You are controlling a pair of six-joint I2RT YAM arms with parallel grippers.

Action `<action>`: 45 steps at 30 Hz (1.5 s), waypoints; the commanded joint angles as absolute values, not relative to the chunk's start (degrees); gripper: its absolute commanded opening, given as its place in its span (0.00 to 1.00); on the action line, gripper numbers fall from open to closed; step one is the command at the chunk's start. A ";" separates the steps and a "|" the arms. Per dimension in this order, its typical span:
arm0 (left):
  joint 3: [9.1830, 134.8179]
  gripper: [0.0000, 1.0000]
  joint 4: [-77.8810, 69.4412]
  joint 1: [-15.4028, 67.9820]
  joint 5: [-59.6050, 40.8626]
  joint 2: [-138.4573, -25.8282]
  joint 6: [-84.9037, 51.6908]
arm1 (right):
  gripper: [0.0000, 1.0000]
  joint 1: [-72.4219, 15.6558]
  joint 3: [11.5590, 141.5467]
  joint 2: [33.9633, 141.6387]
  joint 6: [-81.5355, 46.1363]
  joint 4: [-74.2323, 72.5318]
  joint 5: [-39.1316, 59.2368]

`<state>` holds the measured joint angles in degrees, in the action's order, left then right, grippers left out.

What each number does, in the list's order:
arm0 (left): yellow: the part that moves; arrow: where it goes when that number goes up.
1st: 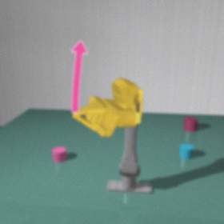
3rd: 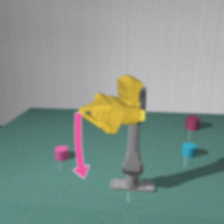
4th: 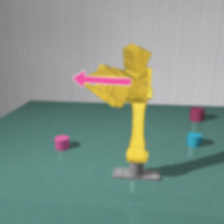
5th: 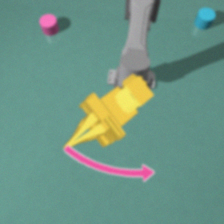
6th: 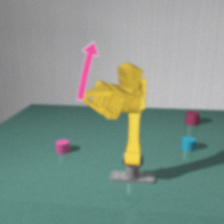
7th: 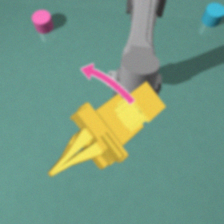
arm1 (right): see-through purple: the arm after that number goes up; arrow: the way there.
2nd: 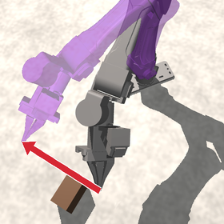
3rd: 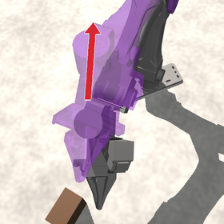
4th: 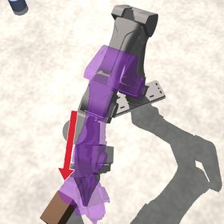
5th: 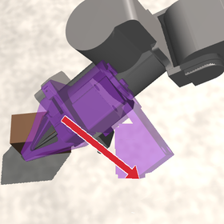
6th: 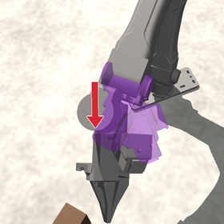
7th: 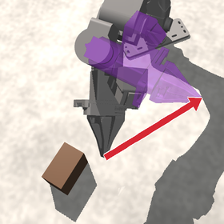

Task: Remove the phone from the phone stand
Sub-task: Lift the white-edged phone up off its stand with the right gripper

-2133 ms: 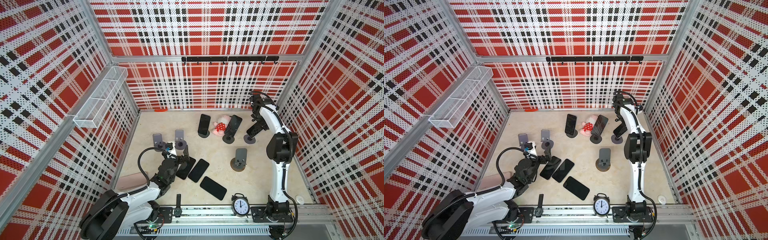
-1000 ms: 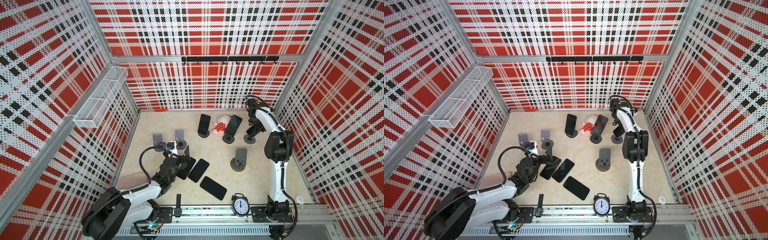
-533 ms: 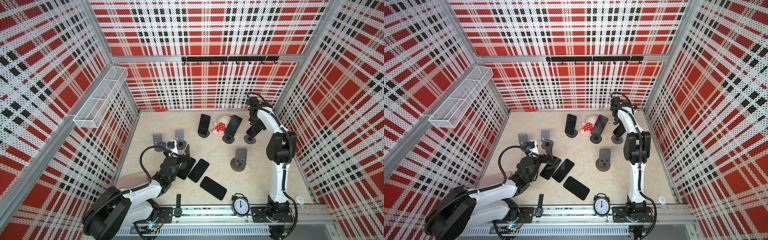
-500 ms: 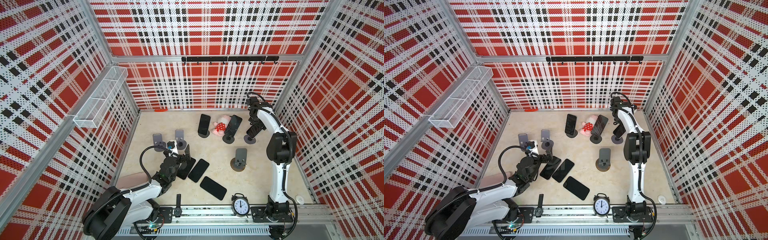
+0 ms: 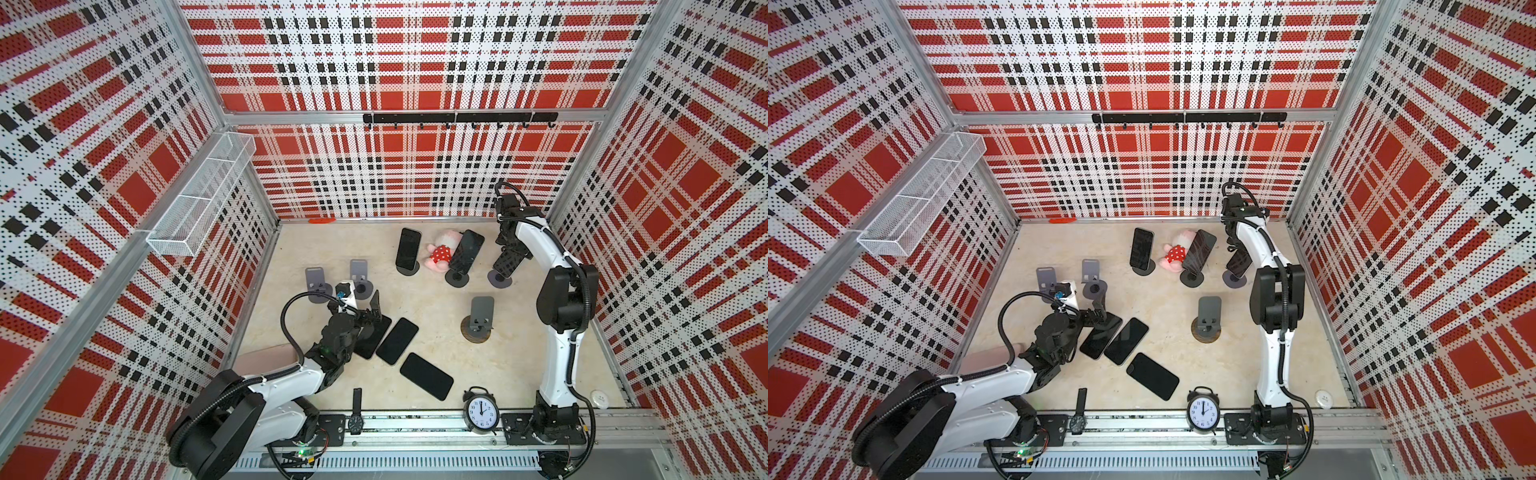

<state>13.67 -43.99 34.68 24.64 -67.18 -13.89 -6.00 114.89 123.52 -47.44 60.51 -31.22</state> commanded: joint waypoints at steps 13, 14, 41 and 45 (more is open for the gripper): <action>15.47 0.98 -43.64 34.45 24.52 -67.91 -14.39 | 0.85 -6.18 109.44 116.89 -41.95 55.48 -30.22; 15.47 0.98 -43.65 34.45 24.52 -67.94 -14.35 | 0.85 -6.23 109.45 116.96 -41.71 55.14 -29.73; 15.50 0.98 -43.62 34.45 23.29 -67.73 -14.16 | 1.00 -4.66 117.00 119.70 -42.72 61.77 -29.36; 15.47 0.98 -43.67 34.45 23.55 -67.89 -14.23 | 1.00 -4.26 117.38 120.39 -42.51 61.27 -26.30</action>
